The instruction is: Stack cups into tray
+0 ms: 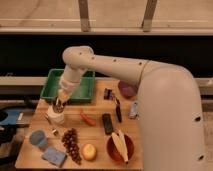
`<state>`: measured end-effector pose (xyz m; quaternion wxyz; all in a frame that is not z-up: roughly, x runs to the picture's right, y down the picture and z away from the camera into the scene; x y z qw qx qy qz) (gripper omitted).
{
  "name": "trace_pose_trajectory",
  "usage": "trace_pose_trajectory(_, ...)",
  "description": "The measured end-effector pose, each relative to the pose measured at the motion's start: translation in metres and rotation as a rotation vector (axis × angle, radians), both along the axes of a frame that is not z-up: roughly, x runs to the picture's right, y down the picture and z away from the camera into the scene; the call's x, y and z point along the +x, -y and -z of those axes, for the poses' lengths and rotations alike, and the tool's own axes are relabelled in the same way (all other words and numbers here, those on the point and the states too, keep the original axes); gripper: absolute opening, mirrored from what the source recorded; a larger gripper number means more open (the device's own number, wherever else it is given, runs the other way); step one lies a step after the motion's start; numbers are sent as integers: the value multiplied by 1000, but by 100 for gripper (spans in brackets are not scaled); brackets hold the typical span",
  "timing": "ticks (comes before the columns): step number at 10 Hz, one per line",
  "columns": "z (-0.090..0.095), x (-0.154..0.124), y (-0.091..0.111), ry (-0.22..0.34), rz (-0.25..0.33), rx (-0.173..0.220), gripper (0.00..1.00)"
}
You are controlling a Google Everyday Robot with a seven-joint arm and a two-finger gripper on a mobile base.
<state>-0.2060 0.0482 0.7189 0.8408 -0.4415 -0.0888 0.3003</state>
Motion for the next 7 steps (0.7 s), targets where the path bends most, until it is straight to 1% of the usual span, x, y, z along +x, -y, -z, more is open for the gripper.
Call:
trace_pose_trajectory(1, 8, -15, -8, 23, 30, -1, 0)
trace_pose_trajectory(3, 15, -31, -18, 64, 57, -14, 0)
trace_pose_trajectory(4, 21, -51, -29, 108, 89, -32, 0)
trace_pose_trajectory(5, 23, -63, -36, 123, 113, -41, 0)
trace_pose_trajectory(7, 27, -79, -51, 125, 142, -49, 0)
